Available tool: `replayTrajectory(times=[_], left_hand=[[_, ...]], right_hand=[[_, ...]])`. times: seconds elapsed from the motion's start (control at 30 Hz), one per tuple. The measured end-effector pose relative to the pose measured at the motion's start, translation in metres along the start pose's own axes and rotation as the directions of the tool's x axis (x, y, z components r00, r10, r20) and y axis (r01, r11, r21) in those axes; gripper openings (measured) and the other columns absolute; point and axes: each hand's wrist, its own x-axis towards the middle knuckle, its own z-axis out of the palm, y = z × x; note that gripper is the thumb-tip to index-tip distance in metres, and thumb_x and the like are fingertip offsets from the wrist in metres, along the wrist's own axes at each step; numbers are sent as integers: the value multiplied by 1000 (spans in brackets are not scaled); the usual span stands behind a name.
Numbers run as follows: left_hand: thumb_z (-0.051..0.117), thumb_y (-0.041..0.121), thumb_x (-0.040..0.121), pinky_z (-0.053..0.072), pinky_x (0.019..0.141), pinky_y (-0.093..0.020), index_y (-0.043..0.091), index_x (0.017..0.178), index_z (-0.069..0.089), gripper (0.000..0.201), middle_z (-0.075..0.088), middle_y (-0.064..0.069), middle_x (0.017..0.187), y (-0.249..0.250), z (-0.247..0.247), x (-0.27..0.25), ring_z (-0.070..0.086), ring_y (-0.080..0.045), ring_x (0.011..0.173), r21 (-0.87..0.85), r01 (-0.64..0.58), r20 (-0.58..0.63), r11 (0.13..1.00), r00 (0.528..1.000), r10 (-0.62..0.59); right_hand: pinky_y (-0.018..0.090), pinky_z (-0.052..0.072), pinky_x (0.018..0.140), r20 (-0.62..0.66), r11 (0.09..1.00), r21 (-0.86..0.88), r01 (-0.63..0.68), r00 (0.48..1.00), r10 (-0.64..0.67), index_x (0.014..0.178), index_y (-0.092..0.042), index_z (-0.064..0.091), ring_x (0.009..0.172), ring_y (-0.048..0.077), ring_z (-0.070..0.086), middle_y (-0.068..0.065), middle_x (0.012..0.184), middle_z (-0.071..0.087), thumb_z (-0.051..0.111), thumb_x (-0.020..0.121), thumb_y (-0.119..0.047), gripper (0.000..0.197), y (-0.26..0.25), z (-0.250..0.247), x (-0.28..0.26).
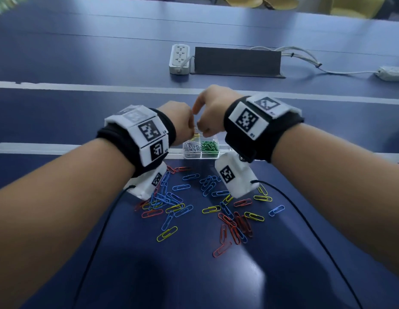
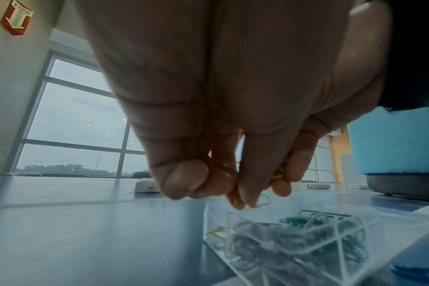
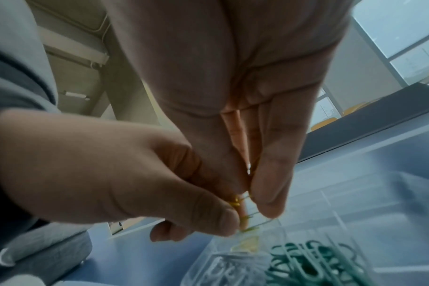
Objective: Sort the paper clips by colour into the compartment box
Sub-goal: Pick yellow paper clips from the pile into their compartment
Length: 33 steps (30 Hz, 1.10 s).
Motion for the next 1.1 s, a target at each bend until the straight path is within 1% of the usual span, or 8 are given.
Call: replayTrajectory(times=[0.1,0.2,0.33,0.4,0.53,0.67,0.9,1.1], left_hand=[[64,21,84,40,72,-27,12,104,70,23,68,-6,91,-1,-4,0,59,-22,86,-22,37,28,999,999,-36],[66,19,82,46,67,-25,15,104,69,22,65,0,67,-6,-8,-1,61,-15,64,-128,75,43,989,997,-70],[65,14,83,57,82,-31,14,107,70,24,74,-7,81,-13,-9,-5,70,-17,73,-232,98,18,968,995,-96],[64,14,85,56,78,-29,13,104,70,20,72,-4,74,-16,-8,-7,69,-18,70,-268,93,12,959,996,-94],[65,20,84,49,62,-24,16,89,72,10,58,7,58,-22,-7,-16,56,-9,51,-229,56,4,972,998,-56],[65,35,83,44,59,-23,17,82,70,18,59,4,61,-21,-5,-29,50,-6,52,-76,-20,74,997,997,26],[69,39,77,41,64,-22,24,72,66,16,56,9,57,19,9,-40,51,-7,58,1,-224,216,975,952,219],[63,44,80,42,60,-24,20,70,64,26,53,7,55,52,23,-44,51,-13,58,96,-311,240,945,929,281]], right_hand=[[37,58,81,-4,998,-58,-2,1000,1,107,-15,66,88,25,70,9,98,73,66,75,-14,32,-6,5,5],[40,58,82,-2,998,-68,-7,1000,7,106,-17,68,89,26,70,9,97,73,65,74,-13,33,-8,6,6],[35,56,85,-4,998,-62,11,1000,-11,112,-17,67,96,24,67,8,104,71,58,80,-12,34,-8,5,1],[31,56,81,-9,999,-39,24,1000,-25,112,-17,67,94,23,68,8,101,71,57,80,-9,34,-8,4,-3],[28,60,71,0,1000,6,20,1000,-20,103,-20,68,74,14,71,1,88,71,59,82,-3,28,6,-2,-10],[20,53,61,56,994,-106,34,998,-28,79,-21,68,40,4,60,-5,48,64,59,82,-9,15,33,-12,-27],[22,52,66,203,918,-397,25,977,60,64,-18,66,56,15,62,-2,51,63,71,70,-14,9,62,-8,-59],[25,49,67,176,845,-532,53,983,49,75,-19,67,81,22,63,2,82,68,73,70,-18,8,75,7,-74]])
